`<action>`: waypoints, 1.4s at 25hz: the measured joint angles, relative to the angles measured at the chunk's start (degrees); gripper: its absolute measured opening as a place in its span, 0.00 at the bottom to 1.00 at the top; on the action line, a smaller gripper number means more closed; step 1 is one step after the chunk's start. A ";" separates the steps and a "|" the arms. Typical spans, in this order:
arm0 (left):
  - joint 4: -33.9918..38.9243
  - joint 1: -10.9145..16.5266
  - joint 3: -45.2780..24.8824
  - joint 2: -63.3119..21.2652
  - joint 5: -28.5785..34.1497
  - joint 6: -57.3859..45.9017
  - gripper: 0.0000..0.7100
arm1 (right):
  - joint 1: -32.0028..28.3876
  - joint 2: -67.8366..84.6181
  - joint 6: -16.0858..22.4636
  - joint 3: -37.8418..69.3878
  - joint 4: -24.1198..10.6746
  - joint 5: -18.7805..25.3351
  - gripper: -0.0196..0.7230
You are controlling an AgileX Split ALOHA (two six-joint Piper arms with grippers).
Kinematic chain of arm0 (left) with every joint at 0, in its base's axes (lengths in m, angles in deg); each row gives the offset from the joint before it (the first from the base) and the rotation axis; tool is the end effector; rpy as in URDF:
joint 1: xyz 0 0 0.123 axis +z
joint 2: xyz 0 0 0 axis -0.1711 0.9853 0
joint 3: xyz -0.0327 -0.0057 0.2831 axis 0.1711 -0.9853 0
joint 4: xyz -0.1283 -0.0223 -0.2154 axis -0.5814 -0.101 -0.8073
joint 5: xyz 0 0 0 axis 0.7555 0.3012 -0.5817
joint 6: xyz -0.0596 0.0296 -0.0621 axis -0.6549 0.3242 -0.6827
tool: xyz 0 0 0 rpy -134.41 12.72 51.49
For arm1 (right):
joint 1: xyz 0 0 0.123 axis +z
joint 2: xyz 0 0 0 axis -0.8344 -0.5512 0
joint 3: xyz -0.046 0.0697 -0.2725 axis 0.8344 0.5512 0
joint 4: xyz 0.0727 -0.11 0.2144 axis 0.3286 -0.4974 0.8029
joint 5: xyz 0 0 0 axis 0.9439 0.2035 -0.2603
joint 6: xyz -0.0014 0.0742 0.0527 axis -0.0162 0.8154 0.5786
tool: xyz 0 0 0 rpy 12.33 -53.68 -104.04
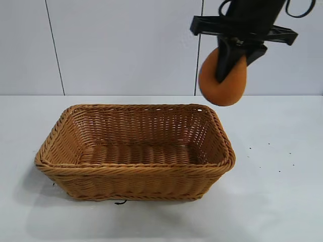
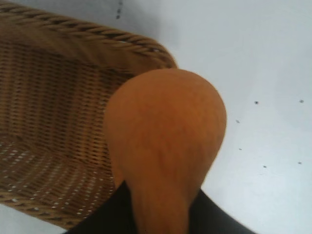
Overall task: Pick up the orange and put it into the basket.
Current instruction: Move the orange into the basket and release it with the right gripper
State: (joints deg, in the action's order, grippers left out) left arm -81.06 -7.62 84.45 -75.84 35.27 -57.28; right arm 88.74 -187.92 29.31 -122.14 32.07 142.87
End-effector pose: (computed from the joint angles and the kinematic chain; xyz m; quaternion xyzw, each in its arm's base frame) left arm -0.0064 -0.0013 0.2774 -0.0349 0.8524 -0.0074 0.5217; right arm 0.3371 0.2220 0.2649 -0.2367 0.9520 0.1023 0.1651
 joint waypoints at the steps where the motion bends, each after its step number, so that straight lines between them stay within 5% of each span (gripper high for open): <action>1: 0.00 0.00 0.00 0.00 0.00 0.00 0.98 | 0.89 -0.81 0.05 -0.05 0.00 -0.77 0.11; 7: 0.00 0.00 0.00 0.00 0.00 0.00 0.98 | 2.35 -7.78 1.81 -0.05 -0.08 -6.10 0.11; 19: 0.00 0.00 0.00 0.00 0.00 0.00 0.98 | 2.35 -17.93 2.19 -0.23 0.12 -9.32 0.12; 22: 0.00 0.00 0.00 0.00 0.00 0.00 0.98 | 2.35 -17.93 2.19 -1.06 0.12 -8.39 0.33; 25: 0.00 0.00 0.00 0.00 0.00 0.00 0.98 | 2.35 -17.93 2.19 -3.78 0.12 -6.08 0.71; 27: 0.00 0.00 0.00 0.00 0.00 0.00 0.98 | 2.35 -17.61 2.19 -6.57 0.07 -3.21 0.85; 35: 0.00 0.00 0.00 0.00 -0.06 0.00 0.98 | 2.35 -16.31 2.42 -24.04 -3.83 11.31 0.93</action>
State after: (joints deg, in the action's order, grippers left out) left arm -81.06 -7.62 84.45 -75.84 35.21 -57.28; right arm 91.09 -204.23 31.72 -146.18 28.24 154.17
